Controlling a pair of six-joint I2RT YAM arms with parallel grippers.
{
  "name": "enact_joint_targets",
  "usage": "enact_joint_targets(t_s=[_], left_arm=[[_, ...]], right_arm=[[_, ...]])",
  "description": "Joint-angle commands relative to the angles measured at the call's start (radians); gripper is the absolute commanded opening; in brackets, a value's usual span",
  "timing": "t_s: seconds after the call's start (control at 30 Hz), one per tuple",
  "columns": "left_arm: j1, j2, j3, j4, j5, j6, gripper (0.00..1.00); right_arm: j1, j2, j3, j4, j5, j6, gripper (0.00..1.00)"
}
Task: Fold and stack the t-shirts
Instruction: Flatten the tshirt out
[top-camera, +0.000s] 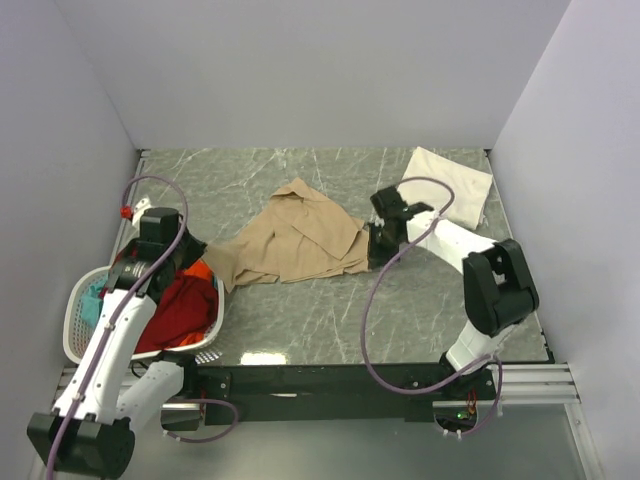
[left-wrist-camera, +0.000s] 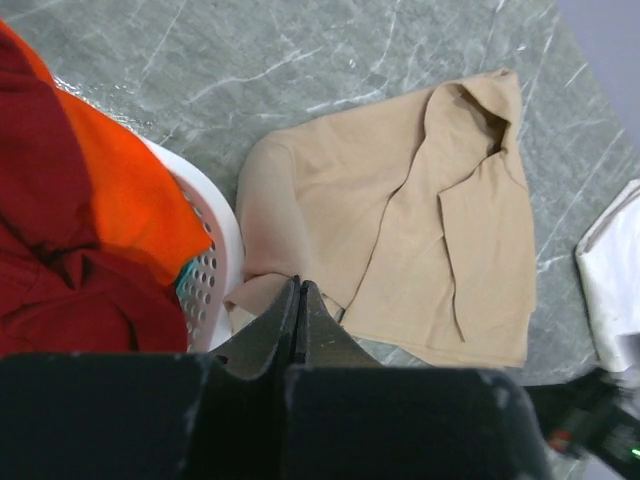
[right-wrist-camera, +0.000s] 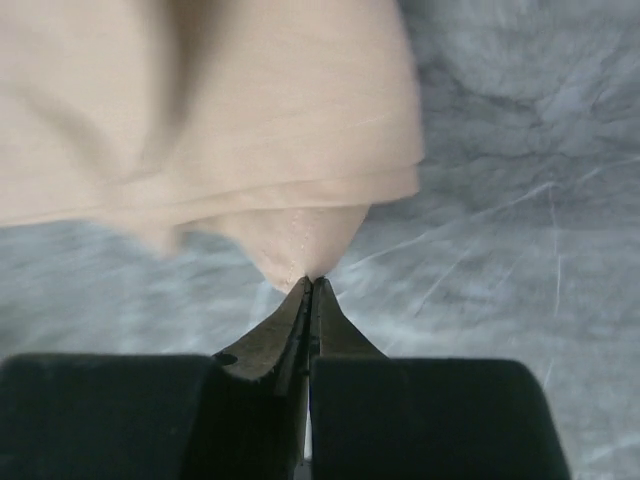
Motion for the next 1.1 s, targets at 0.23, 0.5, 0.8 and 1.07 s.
enact_joint_targets(t_s=[0.23, 0.5, 0.8, 1.07], left_arm=[[0.113, 0.236, 0.504, 0.104, 0.099, 0.068, 0.0], [0.32, 0.229, 0.74, 0.185, 0.214, -0.04, 0.0], [0.328, 0.045, 0.693, 0.237, 0.124, -0.121, 0.0], [0.328, 0.02, 0.675, 0.311, 0.147, -0.146, 0.0]], right_arm=[[-0.21, -0.231, 0.693, -0.306, -0.084, -0.007, 0.0], [-0.351, -0.317, 1.041, -0.377, -0.029, -0.048, 0.0], [-0.365, -0.59, 0.932, -0.156, 0.195, -0.074, 0.0], [-0.365, -0.642, 0.864, 0.002, 0.286, -0.081, 0.0]])
